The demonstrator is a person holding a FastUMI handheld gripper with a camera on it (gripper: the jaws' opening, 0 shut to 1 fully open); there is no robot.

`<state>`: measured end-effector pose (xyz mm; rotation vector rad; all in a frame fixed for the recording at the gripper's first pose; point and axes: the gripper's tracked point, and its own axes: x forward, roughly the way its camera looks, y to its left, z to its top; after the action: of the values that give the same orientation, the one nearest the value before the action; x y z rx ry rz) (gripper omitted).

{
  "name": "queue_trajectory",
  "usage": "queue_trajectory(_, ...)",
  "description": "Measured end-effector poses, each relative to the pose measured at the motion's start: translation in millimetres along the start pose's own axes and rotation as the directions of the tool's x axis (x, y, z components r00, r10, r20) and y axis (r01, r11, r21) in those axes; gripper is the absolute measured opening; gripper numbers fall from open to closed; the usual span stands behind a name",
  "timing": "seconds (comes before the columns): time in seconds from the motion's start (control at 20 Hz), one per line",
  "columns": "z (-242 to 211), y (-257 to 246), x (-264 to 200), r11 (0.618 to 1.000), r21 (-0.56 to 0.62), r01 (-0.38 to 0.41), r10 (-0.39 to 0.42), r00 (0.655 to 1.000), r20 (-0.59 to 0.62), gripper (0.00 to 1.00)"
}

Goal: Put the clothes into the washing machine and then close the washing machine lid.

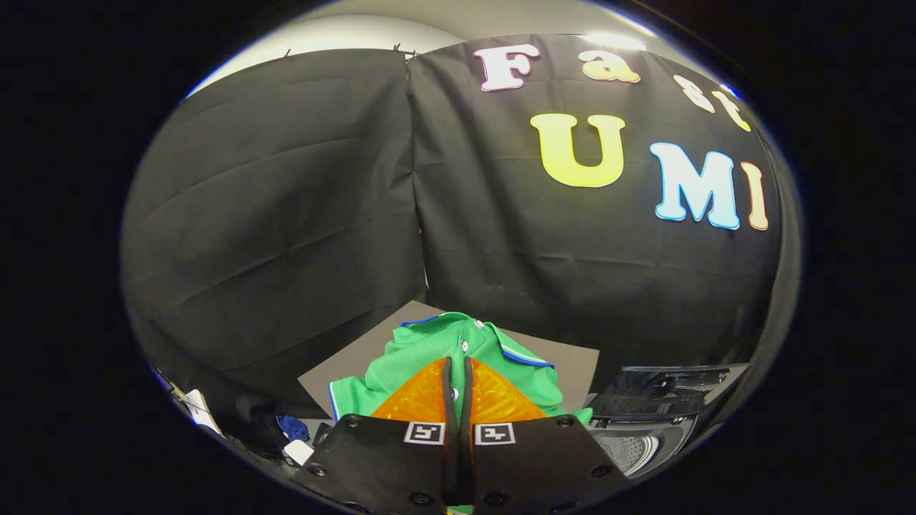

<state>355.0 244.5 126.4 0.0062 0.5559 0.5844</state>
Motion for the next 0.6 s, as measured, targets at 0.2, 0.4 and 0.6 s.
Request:
queue_trajectory(0.2, 4.3, -26.0, -20.1, 1.000, -0.009, 0.017, -0.016, 1.000, 0.025, 0.01)
queue_trajectory(0.4, 1.1, -59.2, -37.7, 0.999, 0.015, 0.035, -0.035, 0.999, 0.026, 0.01)
queue_trajectory(0.6, 3.9, -97.8, -55.6, 0.997, 0.035, 0.072, -0.073, 0.996, 0.041, 0.01)
